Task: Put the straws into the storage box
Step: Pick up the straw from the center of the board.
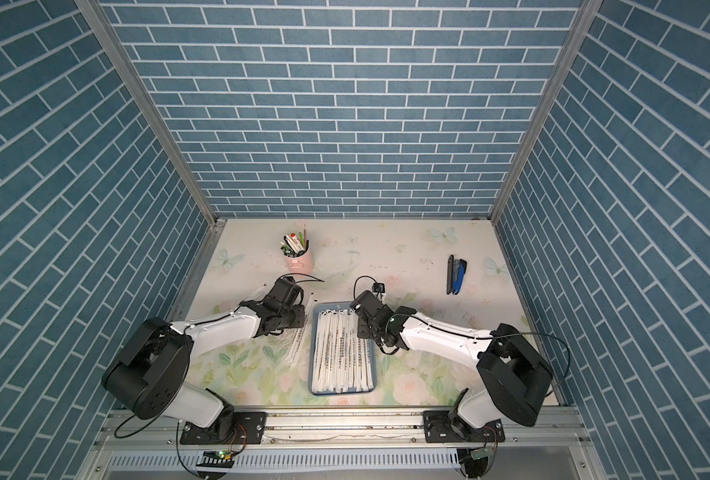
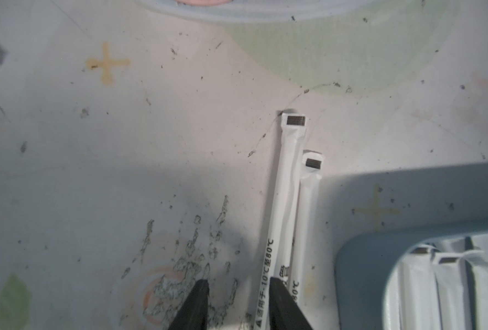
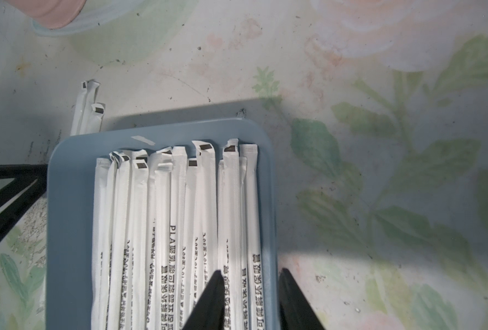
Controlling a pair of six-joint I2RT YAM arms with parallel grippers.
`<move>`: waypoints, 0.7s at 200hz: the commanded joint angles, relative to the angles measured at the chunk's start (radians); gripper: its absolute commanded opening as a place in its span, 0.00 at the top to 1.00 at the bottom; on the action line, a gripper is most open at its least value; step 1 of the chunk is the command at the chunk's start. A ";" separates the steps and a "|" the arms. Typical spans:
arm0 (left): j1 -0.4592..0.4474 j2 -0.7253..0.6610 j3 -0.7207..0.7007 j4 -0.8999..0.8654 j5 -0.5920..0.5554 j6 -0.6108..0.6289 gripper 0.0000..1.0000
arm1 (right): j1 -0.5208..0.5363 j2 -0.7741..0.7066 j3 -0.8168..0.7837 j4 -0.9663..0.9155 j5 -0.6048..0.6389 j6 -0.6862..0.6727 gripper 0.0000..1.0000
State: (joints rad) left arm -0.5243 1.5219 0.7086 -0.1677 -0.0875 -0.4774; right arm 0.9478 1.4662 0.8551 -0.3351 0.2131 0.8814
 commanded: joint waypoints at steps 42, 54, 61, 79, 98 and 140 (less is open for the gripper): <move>-0.013 0.051 0.004 -0.015 -0.003 0.019 0.63 | -0.003 -0.011 -0.009 -0.001 0.002 -0.036 0.67; -0.014 0.058 0.003 -0.018 -0.015 0.018 0.66 | -0.004 -0.009 -0.009 -0.001 0.003 -0.036 0.67; -0.015 0.063 0.006 -0.022 -0.020 0.020 0.68 | -0.004 -0.009 -0.009 0.001 0.003 -0.037 0.67; -0.020 0.075 0.006 -0.034 -0.034 0.021 0.72 | -0.004 -0.007 -0.006 0.001 0.003 -0.038 0.67; -0.024 0.082 0.000 -0.036 -0.033 0.016 0.79 | -0.004 -0.007 -0.008 0.002 0.002 -0.037 0.67; -0.024 0.052 -0.008 -0.061 -0.052 0.002 0.95 | -0.006 -0.012 -0.013 0.005 0.002 -0.038 0.67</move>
State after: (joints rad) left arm -0.5415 1.5707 0.7177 -0.1600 -0.1368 -0.4637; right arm 0.9466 1.4662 0.8551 -0.3340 0.2131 0.8810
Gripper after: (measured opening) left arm 0.084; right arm 0.332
